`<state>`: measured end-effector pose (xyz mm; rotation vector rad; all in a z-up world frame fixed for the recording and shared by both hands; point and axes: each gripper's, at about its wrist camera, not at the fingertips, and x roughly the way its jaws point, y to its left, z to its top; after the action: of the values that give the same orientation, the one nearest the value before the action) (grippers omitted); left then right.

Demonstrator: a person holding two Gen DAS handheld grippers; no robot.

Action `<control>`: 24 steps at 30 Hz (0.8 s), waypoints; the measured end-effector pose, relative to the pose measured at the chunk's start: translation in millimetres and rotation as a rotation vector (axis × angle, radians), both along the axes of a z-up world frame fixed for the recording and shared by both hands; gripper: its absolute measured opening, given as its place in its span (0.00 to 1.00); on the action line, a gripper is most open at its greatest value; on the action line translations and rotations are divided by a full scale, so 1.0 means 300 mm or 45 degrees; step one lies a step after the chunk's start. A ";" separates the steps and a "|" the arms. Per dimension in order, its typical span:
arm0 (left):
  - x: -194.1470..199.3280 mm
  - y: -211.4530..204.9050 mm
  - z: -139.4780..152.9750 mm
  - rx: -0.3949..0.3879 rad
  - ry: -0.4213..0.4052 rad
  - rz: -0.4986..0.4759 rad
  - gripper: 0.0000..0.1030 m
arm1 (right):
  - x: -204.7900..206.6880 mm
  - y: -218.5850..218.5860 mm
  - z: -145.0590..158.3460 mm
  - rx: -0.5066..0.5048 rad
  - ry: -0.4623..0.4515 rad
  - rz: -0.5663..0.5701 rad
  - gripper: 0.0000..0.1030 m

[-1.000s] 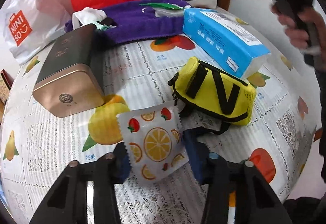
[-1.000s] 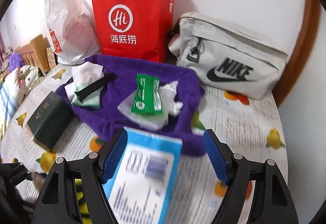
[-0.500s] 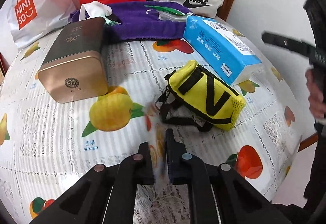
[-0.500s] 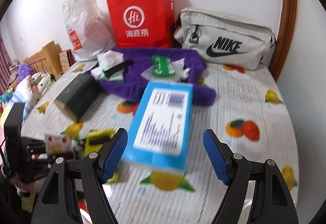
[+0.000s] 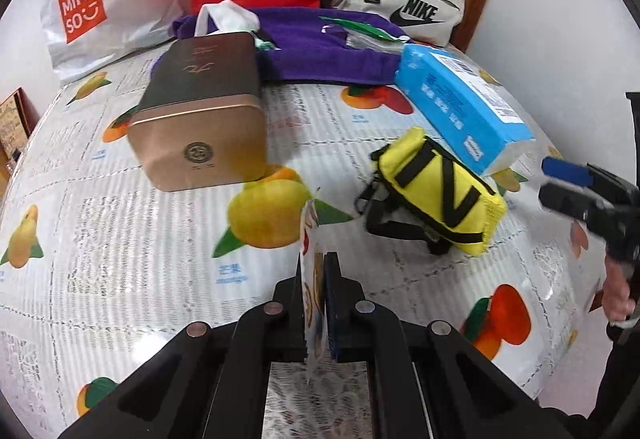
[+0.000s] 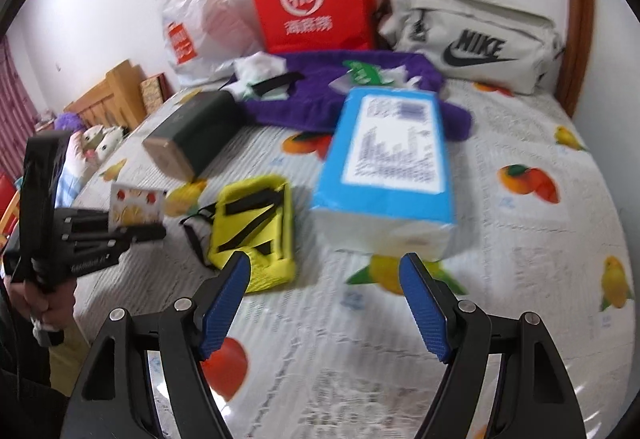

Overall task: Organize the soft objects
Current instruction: 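Grasp the orange-print sachet with the left tool while the right tool moves to the yellow bag, then grasp the yellow bag with the right tool and lift it while the left tool lifts the sachet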

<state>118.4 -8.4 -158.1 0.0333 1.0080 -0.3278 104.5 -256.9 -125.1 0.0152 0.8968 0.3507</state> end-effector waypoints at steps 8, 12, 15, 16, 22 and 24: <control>0.021 0.070 0.032 0.005 -0.031 0.062 0.06 | 0.031 0.155 -0.065 -0.075 0.028 0.103 0.79; 0.023 0.093 0.048 0.006 -0.034 0.072 0.06 | 0.055 0.204 -0.098 -0.084 0.055 0.098 0.79; 0.019 0.109 0.048 -0.009 -0.024 0.081 0.06 | 0.070 0.225 -0.113 -0.081 0.082 0.087 0.79; 0.017 0.110 0.049 -0.007 -0.026 0.084 0.06 | 0.078 0.229 -0.121 -0.088 0.095 0.078 0.79; 0.010 0.133 0.072 -0.007 -0.044 0.113 0.06 | 0.089 0.269 -0.154 -0.203 0.070 0.060 0.68; 0.012 0.138 0.083 -0.011 -0.054 0.119 0.06 | 0.074 0.264 -0.148 -0.197 0.049 0.065 0.66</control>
<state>122.1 32.9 -133.1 -0.0143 0.9629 -0.2451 126.7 -177.8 -169.6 -0.1446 0.9617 0.3285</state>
